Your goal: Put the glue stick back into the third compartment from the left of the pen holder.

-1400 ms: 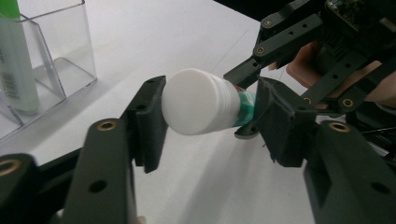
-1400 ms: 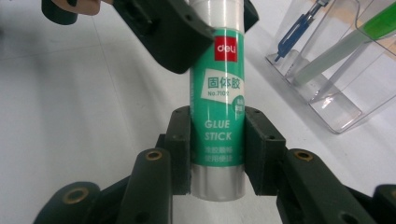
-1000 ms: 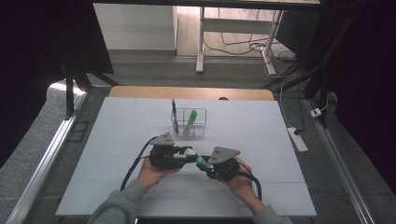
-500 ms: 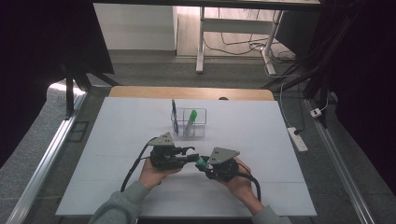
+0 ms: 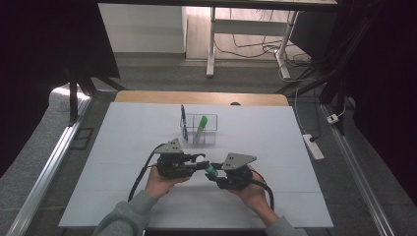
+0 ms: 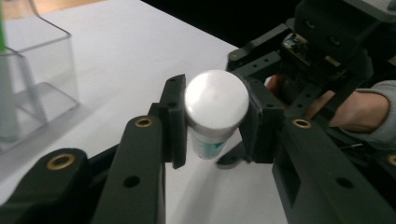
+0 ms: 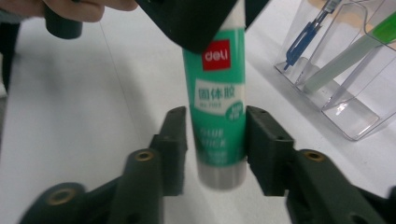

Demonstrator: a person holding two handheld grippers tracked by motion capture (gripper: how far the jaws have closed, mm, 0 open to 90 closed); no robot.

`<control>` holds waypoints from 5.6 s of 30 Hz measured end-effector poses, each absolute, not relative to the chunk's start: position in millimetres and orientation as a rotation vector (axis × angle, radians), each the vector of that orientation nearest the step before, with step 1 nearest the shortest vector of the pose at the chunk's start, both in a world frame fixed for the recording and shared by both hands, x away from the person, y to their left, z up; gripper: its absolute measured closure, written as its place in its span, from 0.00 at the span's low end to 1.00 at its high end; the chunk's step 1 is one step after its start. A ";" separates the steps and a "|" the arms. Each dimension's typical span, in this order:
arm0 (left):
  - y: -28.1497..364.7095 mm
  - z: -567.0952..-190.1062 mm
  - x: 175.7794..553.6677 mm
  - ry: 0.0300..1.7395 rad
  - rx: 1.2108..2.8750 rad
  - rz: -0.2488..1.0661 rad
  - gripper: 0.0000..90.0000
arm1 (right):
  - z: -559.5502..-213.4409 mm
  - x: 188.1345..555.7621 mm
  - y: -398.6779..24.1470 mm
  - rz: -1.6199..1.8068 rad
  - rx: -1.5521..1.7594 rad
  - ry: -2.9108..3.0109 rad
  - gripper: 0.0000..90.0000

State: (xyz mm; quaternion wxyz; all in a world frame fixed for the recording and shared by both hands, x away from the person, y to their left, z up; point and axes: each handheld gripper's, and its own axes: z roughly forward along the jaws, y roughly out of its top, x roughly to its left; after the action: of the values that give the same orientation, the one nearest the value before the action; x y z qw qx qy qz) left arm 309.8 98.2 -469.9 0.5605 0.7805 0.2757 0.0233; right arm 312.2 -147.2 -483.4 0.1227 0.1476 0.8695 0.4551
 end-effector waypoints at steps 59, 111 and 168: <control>108.1 -416.3 358.3 0.702 1.815 0.232 0.71 | -481.6 308.5 -283.9 1.262 0.833 2.413 0.47; 81.5 -406.2 424.2 0.781 1.914 0.313 0.49 | -487.1 313.7 -284.8 1.229 0.860 2.427 0.46; 199.7 -495.0 263.5 0.857 2.001 0.372 0.47 | -485.0 316.8 -297.0 1.223 0.889 2.412 0.46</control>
State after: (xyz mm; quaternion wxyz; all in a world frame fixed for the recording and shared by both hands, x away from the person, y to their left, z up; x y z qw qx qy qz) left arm 263.5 199.7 -495.0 0.4499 0.8091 0.3467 0.1505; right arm 316.8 -297.0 -485.0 0.1466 0.3089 0.8381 0.4251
